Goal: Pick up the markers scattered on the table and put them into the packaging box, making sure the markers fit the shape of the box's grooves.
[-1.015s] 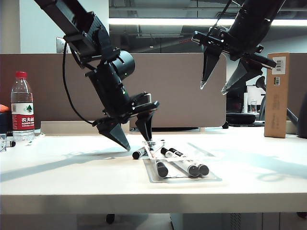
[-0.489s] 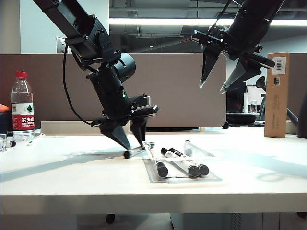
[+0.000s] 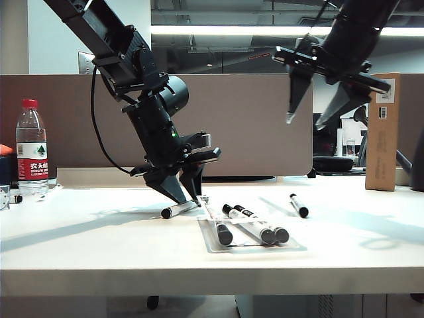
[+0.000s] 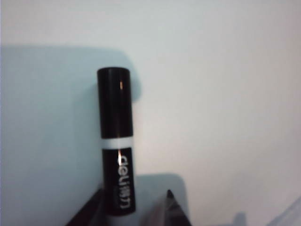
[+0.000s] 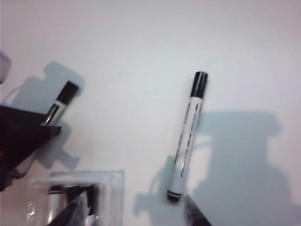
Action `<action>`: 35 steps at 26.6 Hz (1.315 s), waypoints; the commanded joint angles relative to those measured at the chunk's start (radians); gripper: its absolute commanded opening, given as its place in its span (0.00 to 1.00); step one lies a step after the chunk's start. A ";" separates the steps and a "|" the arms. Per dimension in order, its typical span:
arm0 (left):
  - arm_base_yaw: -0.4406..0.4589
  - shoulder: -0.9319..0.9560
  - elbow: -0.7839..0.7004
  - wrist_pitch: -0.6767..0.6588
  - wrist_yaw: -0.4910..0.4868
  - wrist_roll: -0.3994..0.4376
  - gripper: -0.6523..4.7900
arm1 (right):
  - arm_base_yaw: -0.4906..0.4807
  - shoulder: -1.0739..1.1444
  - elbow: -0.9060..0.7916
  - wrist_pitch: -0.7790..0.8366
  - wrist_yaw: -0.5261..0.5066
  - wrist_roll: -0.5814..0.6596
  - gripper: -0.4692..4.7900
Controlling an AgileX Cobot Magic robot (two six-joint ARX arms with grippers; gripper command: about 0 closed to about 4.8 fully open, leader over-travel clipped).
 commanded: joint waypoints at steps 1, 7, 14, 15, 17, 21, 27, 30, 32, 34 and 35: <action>-0.002 0.056 -0.026 -0.126 -0.011 0.027 0.16 | -0.019 -0.005 0.002 -0.002 0.053 -0.023 0.60; -0.002 0.056 -0.026 -0.149 -0.014 0.055 0.11 | -0.058 0.012 -0.015 -0.018 0.113 -0.060 0.61; -0.002 0.004 -0.025 -0.196 -0.014 0.067 0.11 | -0.095 0.114 -0.016 -0.002 0.068 -0.088 0.61; -0.002 -0.008 -0.025 -0.206 -0.014 0.067 0.11 | -0.104 0.134 -0.016 0.001 0.065 -0.088 0.62; -0.002 -0.037 -0.025 -0.230 -0.014 0.072 0.11 | -0.122 0.163 -0.016 0.007 0.058 -0.084 0.70; -0.002 -0.105 -0.025 -0.253 -0.010 0.074 0.11 | -0.160 0.204 -0.015 0.019 0.048 -0.085 0.79; -0.002 -0.189 -0.024 -0.243 0.014 0.073 0.11 | -0.216 0.250 -0.013 0.055 0.001 -0.098 0.79; -0.002 -0.216 -0.024 -0.263 0.037 0.070 0.11 | -0.219 0.265 -0.013 0.063 0.005 -0.105 0.79; -0.002 -0.237 -0.024 -0.280 0.092 0.045 0.11 | -0.218 0.275 -0.013 0.075 0.008 -0.106 0.79; -0.002 -0.249 -0.024 -0.294 0.189 0.011 0.11 | -0.217 0.290 -0.011 0.085 0.013 -0.106 0.74; -0.002 -0.251 -0.024 -0.297 0.214 0.005 0.11 | -0.217 0.294 -0.011 0.086 0.018 -0.108 0.70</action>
